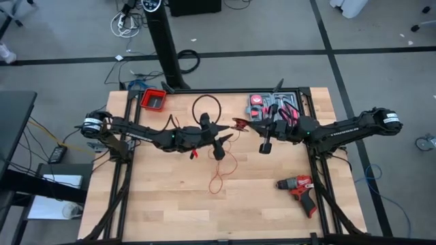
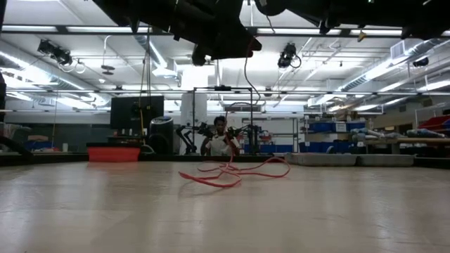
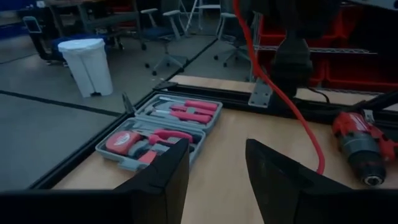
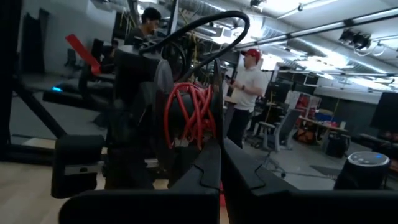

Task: Coil cords
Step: Uncoil the red wire from the black spool

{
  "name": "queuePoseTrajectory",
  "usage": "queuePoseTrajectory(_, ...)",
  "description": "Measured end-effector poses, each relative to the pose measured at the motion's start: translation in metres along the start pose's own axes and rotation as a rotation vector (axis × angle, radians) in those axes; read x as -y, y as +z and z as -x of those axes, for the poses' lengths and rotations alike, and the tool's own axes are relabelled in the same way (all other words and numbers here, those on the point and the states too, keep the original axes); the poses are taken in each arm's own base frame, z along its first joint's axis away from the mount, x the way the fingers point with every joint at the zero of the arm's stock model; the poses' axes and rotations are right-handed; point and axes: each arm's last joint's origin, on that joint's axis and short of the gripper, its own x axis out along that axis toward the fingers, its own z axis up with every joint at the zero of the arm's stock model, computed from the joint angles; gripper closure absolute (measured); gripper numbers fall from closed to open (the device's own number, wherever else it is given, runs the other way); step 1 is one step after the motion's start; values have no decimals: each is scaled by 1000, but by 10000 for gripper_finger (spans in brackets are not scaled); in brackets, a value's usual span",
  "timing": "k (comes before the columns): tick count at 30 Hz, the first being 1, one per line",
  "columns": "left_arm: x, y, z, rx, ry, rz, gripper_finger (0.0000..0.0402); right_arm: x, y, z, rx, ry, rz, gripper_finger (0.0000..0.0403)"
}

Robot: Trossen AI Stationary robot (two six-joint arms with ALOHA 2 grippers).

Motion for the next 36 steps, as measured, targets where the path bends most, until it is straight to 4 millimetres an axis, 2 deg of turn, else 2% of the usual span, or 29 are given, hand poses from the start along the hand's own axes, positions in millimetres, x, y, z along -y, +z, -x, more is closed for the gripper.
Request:
queuePoseTrajectory(13, -5, 1, -3, 0, -71, -8, 239, 7, -19, -4, -129, 49, 54, 403)
queuePoseTrajectory(23, -11, 2, -6, 9, -88, 44, 239, 5, -35, -17, -107, 83, 22, 403)
queuePoseTrajectory(36, -12, 1, -6, 1, -58, 38, 243, 3, -36, -19, -79, 83, 12, 403)
